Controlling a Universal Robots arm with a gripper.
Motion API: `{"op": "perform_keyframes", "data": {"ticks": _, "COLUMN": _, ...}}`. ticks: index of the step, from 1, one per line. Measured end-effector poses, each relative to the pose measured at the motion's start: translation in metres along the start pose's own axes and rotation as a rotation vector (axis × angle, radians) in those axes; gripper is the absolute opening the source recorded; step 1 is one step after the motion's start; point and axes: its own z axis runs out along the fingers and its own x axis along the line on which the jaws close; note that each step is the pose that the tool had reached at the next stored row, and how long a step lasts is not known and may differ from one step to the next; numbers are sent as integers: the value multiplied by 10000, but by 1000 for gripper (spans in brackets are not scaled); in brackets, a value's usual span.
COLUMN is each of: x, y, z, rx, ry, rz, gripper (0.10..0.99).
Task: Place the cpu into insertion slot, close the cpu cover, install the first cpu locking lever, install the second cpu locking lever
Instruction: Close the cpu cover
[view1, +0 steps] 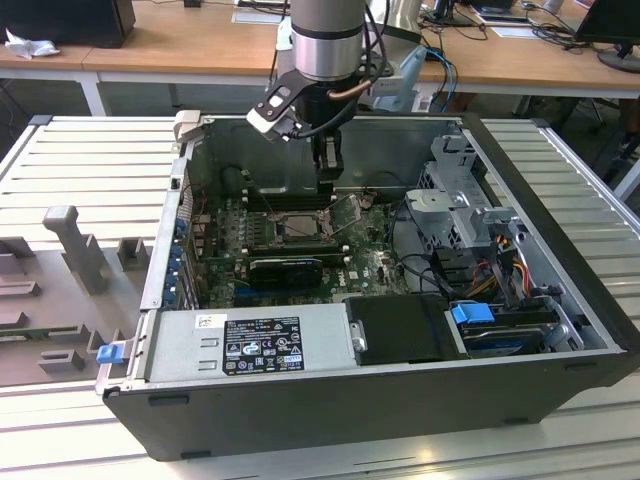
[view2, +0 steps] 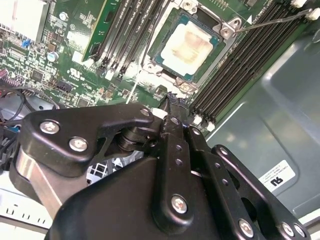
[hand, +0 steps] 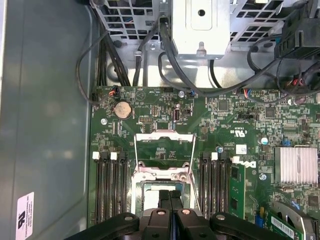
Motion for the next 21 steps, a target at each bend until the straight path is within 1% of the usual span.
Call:
{"op": "perform_keyframes", "data": {"ticks": 9, "x": 0, "y": 77, "z": 6, "rx": 22, "ry": 3, "rz": 1, "gripper": 106}}
{"op": "perform_keyframes", "data": {"ticks": 18, "x": -1, "y": 133, "z": 10, "rx": 24, "ry": 3, "rz": 1, "gripper": 106}}
{"op": "perform_keyframes", "data": {"ticks": 19, "x": -1, "y": 152, "z": 12, "rx": 25, "ry": 2, "rz": 1, "gripper": 106}}
{"op": "perform_keyframes", "data": {"ticks": 21, "x": -1, "y": 167, "z": 16, "rx": 24, "ry": -3, "rz": 1, "gripper": 106}}
